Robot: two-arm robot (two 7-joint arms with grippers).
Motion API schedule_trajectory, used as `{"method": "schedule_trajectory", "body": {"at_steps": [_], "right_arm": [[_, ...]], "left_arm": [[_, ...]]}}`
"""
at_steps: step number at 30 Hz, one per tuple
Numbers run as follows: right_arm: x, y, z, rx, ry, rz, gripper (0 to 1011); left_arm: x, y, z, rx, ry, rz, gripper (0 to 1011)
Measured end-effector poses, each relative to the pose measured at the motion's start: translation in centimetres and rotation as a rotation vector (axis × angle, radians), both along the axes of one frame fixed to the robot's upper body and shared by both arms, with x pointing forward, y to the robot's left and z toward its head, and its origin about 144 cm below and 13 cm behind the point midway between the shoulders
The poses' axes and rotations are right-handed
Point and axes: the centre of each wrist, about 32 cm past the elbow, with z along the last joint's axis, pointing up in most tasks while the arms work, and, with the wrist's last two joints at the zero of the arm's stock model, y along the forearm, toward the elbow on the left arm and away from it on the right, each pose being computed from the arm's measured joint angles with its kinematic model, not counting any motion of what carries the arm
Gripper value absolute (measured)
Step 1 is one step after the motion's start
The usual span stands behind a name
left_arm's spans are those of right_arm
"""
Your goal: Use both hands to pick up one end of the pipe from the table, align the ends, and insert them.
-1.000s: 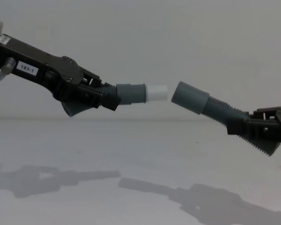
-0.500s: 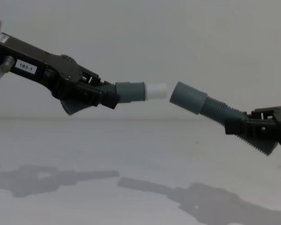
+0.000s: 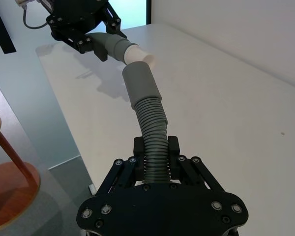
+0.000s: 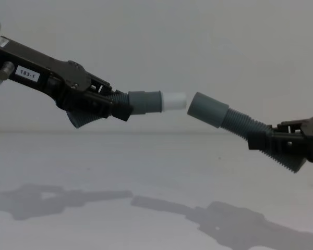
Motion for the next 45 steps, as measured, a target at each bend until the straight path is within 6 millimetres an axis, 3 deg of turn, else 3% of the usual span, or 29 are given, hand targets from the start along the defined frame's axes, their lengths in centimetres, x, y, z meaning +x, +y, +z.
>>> {"method": "schedule_trajectory", "body": {"at_steps": [45], "right_arm": [[0.78,0.01,0.06,0.0,0.0,0.017,251]], "left_arm": [[0.93,-0.28,0.04,0.011,0.026,-0.037,329]]}}
